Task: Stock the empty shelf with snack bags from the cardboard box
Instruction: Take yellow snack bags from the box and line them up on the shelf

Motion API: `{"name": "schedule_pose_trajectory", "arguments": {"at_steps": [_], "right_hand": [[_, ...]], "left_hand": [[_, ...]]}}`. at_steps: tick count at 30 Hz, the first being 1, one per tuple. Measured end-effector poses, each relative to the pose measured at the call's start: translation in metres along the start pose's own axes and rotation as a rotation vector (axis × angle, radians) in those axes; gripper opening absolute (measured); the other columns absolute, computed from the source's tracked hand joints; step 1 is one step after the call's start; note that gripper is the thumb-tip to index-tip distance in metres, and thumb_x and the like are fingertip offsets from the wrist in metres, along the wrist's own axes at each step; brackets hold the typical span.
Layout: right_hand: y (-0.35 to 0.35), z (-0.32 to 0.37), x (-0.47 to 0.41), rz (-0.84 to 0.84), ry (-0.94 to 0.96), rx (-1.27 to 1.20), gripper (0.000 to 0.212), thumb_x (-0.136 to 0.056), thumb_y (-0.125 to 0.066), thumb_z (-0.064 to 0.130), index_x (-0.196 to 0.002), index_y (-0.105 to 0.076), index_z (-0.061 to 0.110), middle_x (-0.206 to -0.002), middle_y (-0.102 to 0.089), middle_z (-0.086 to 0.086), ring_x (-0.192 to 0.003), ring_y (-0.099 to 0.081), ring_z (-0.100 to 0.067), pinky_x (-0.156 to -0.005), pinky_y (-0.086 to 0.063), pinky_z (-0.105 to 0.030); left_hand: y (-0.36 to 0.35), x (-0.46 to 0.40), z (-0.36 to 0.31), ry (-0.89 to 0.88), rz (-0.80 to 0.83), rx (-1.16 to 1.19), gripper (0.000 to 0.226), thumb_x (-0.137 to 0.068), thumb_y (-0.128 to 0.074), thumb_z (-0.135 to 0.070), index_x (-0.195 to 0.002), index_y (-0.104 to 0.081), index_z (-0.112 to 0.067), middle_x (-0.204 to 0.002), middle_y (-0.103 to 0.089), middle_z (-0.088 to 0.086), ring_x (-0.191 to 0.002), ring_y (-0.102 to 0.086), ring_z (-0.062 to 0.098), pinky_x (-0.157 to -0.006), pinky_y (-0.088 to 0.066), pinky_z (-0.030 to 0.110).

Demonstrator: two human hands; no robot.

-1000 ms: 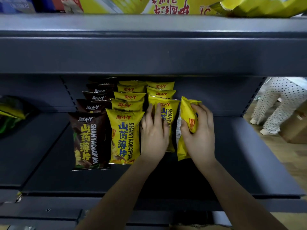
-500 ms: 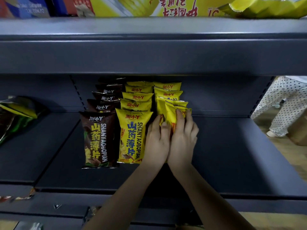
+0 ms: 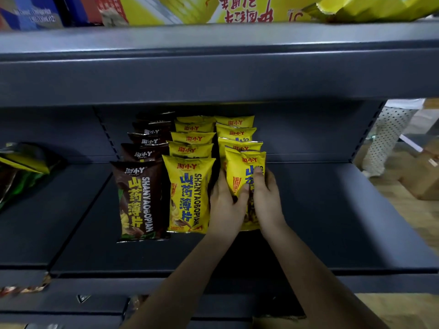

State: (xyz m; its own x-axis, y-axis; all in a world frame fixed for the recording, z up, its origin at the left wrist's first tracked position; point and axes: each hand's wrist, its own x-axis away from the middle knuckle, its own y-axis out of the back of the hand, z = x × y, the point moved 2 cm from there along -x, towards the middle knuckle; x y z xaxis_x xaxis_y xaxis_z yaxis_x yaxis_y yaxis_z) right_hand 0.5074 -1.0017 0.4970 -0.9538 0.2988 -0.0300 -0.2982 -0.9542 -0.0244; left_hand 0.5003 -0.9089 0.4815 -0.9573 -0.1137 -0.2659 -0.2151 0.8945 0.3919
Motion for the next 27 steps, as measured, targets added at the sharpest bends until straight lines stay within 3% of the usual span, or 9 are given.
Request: {"name": "schedule_pose_trajectory", "arguments": {"at_steps": [2,3,7,12,14,17,22,25,27], "right_hand": [[0.001,0.004,-0.007,0.076,-0.053,-0.019,0.032,-0.099,-0.039,0.041,-0.119,-0.052,0.021,-0.098,-0.064,0.009,-0.084,-0.060,0.002,-0.061,-0.048,-0.006],[0.001,0.005,-0.009,0.095,-0.061,-0.009,0.030,-0.098,-0.039,0.041,-0.118,-0.052,0.022,-0.097,-0.064,0.008,-0.084,-0.061,0.001,-0.061,-0.047,-0.007],[-0.005,0.011,-0.015,0.114,0.009,0.043,0.034,-0.096,-0.044,0.042,-0.122,-0.052,0.023,-0.113,-0.063,0.000,-0.099,-0.063,-0.009,-0.082,-0.050,-0.023],[-0.010,0.006,-0.027,0.071,0.102,0.142,0.020,-0.093,-0.046,0.049,-0.106,-0.048,0.034,-0.117,-0.057,-0.005,-0.111,-0.056,-0.018,-0.099,-0.045,-0.044],[-0.008,0.008,-0.027,0.070,0.118,0.181,0.024,-0.093,-0.048,0.048,-0.108,-0.048,0.030,-0.117,-0.054,-0.005,-0.115,-0.053,-0.020,-0.101,-0.042,-0.044],[-0.009,0.016,-0.024,0.070,0.222,0.220,0.047,-0.083,-0.058,0.050,-0.120,-0.046,0.025,-0.119,-0.050,0.001,-0.118,-0.050,-0.017,-0.101,-0.042,-0.036],[-0.019,0.023,-0.020,-0.040,0.245,0.312,0.076,-0.068,-0.076,0.045,-0.129,-0.038,0.018,-0.125,-0.048,0.002,-0.119,-0.048,-0.015,-0.096,-0.046,-0.037],[-0.023,0.023,-0.017,-0.101,0.217,0.371,0.079,-0.070,-0.075,0.046,-0.130,-0.035,0.014,-0.125,-0.047,-0.002,-0.120,-0.047,-0.019,-0.094,-0.045,-0.039],[-0.025,0.022,-0.016,-0.115,0.180,0.387,0.078,-0.072,-0.074,0.046,-0.130,-0.033,0.012,-0.126,-0.046,-0.004,-0.121,-0.046,-0.022,-0.095,-0.045,-0.041]], "left_hand": [[-0.002,-0.001,-0.002,-0.018,0.002,-0.005,0.086,-0.075,-0.046,-0.065,-0.145,-0.029,-0.017,-0.137,-0.049,0.002,-0.128,-0.045,0.018,-0.105,-0.040,0.043],[-0.002,-0.002,-0.003,-0.022,0.005,-0.004,0.088,-0.072,-0.050,-0.064,-0.144,-0.030,-0.017,-0.134,-0.051,0.002,-0.126,-0.047,0.019,-0.103,-0.042,0.043],[-0.004,-0.014,-0.002,0.000,0.006,-0.032,0.093,-0.064,-0.064,-0.055,-0.140,-0.032,-0.012,-0.128,-0.052,0.007,-0.120,-0.050,0.023,-0.098,-0.045,0.044],[-0.001,-0.025,-0.001,0.003,0.009,-0.073,0.087,-0.069,-0.081,-0.025,-0.140,-0.033,-0.008,-0.133,-0.044,0.012,-0.127,-0.042,0.025,-0.106,-0.038,0.039],[-0.001,-0.024,0.000,-0.007,-0.004,-0.094,0.091,-0.069,-0.080,-0.028,-0.142,-0.030,-0.006,-0.135,-0.045,0.013,-0.128,-0.041,0.027,-0.106,-0.037,0.040],[0.001,-0.020,-0.003,-0.042,-0.023,-0.120,0.097,-0.073,-0.077,-0.031,-0.147,-0.019,-0.007,-0.143,-0.040,0.013,-0.135,-0.036,0.027,-0.110,-0.033,0.039],[0.001,0.003,-0.019,-0.070,-0.109,-0.295,0.088,-0.089,-0.062,-0.031,-0.147,-0.002,-0.004,-0.148,-0.033,0.017,-0.138,-0.033,0.026,-0.112,-0.028,0.032],[-0.008,0.016,-0.012,-0.090,-0.142,-0.489,0.082,-0.089,-0.056,-0.039,-0.144,-0.013,0.005,-0.140,-0.045,0.022,-0.125,-0.052,0.028,-0.101,-0.045,0.035],[-0.012,0.019,-0.006,-0.093,-0.165,-0.513,0.079,-0.089,-0.040,-0.045,-0.143,-0.020,0.009,-0.140,-0.045,0.021,-0.123,-0.054,0.027,-0.098,-0.047,0.035]]}}
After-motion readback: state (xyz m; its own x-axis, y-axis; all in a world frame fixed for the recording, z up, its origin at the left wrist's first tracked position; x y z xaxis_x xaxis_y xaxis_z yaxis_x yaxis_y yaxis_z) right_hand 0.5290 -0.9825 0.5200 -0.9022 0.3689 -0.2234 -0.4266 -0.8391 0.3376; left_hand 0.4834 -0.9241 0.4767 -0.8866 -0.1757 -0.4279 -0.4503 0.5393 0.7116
